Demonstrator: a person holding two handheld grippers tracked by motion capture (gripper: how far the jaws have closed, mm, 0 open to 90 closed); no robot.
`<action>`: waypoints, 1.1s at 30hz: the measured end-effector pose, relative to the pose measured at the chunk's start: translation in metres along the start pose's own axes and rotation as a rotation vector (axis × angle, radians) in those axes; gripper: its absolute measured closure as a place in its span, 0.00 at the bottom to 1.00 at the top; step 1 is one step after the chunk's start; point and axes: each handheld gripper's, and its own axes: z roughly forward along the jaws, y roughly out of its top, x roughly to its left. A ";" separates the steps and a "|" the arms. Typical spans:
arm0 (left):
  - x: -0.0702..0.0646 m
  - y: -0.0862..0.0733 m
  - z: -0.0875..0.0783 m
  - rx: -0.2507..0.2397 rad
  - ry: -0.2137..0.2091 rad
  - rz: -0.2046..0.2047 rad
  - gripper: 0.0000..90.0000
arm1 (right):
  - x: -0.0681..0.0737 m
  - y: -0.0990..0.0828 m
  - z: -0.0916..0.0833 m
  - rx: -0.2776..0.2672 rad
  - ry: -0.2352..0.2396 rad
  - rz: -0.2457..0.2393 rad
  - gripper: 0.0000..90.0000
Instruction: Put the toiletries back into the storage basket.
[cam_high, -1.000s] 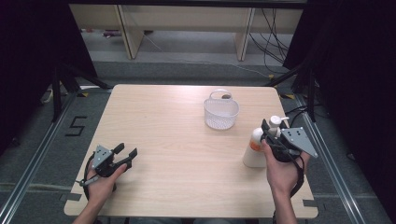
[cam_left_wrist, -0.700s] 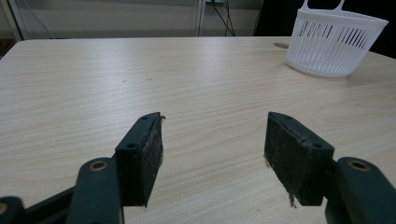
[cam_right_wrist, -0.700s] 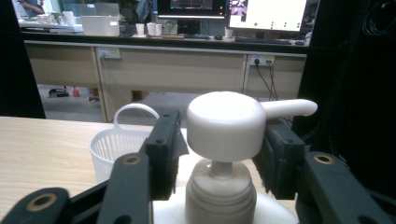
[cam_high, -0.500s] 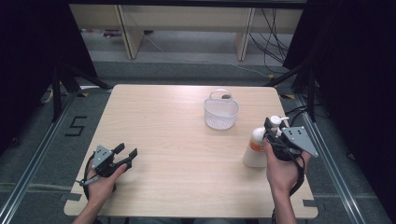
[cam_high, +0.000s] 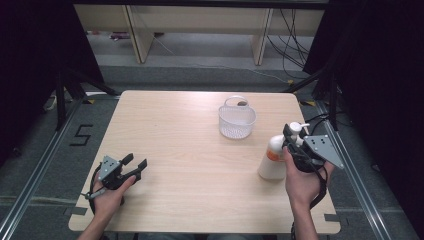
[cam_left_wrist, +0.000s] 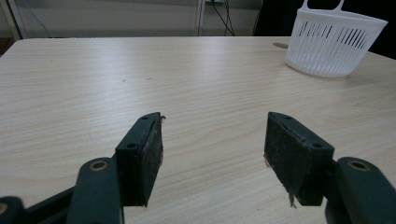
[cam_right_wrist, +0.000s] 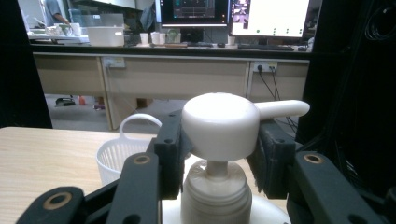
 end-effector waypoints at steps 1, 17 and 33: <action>0.000 0.000 0.000 0.000 0.000 0.000 0.40 | 0.000 0.000 0.000 0.000 0.000 0.000 0.67; 0.000 0.000 0.000 -0.002 -0.002 0.000 0.40 | 0.005 0.018 0.003 -0.044 0.030 -0.016 0.67; 0.000 0.000 0.000 -0.002 -0.002 0.003 0.40 | 0.013 0.028 0.010 -0.049 0.057 -0.012 0.67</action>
